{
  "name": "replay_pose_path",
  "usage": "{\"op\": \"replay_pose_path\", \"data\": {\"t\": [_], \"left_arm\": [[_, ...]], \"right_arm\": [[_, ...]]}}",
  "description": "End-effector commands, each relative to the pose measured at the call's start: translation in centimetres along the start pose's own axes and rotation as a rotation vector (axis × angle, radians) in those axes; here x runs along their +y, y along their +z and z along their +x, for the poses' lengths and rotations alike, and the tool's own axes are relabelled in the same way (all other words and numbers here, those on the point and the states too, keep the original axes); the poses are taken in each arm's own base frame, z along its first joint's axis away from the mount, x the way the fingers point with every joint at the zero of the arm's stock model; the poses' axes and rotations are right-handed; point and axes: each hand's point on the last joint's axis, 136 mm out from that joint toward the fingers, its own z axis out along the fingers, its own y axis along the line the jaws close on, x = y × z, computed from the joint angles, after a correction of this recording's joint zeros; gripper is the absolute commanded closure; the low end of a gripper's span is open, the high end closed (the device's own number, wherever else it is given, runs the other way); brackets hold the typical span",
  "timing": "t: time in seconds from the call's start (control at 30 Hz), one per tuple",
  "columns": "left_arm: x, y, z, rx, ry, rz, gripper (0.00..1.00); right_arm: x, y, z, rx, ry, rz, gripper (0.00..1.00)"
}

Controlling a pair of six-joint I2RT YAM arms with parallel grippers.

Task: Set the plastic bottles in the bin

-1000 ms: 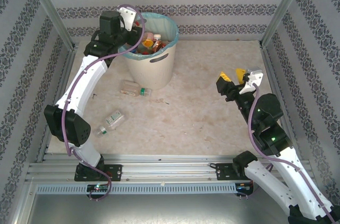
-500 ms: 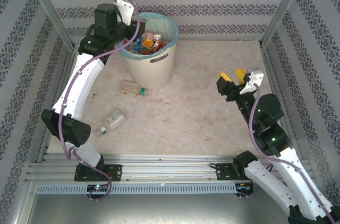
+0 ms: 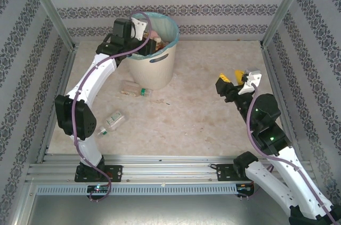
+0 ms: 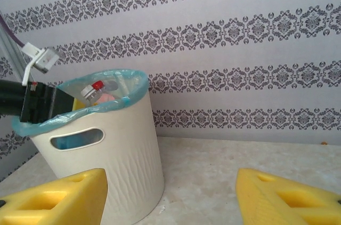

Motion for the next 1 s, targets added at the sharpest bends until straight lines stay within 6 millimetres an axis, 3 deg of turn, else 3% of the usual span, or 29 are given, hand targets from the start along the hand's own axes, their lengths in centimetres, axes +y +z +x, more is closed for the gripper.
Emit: {"op": "replay_pose_path", "data": {"t": [0.0, 0.2, 0.33, 0.5, 0.77, 0.97], "left_arm": [[1.3, 2.1, 2.2, 0.038, 0.018, -0.04, 0.63], [1.7, 3.4, 4.2, 0.103, 0.013, -0.035, 0.62], [1.3, 2.3, 2.2, 0.06, 0.023, -0.035, 0.51], [0.0, -1.1, -2.4, -0.047, 0.032, -0.026, 0.23], [-2.1, -7.6, -6.1, -0.164, 0.077, -0.019, 0.13], [-2.6, -13.2, -7.6, -0.262, 0.102, -0.083, 0.12]], "right_arm": [[-0.3, -0.3, 0.1, -0.016, -0.002, 0.017, 0.35], [-0.2, 0.2, 0.4, -0.006, -0.007, 0.019, 0.35], [0.3, 0.7, -0.1, 0.002, 0.004, -0.002, 0.34], [1.3, 1.8, 0.4, 0.055, -0.009, -0.038, 0.34], [4.1, 5.2, 2.7, 0.201, -0.031, -0.143, 0.32], [8.7, 7.1, 4.5, 0.288, -0.099, -0.269, 0.32]]}}
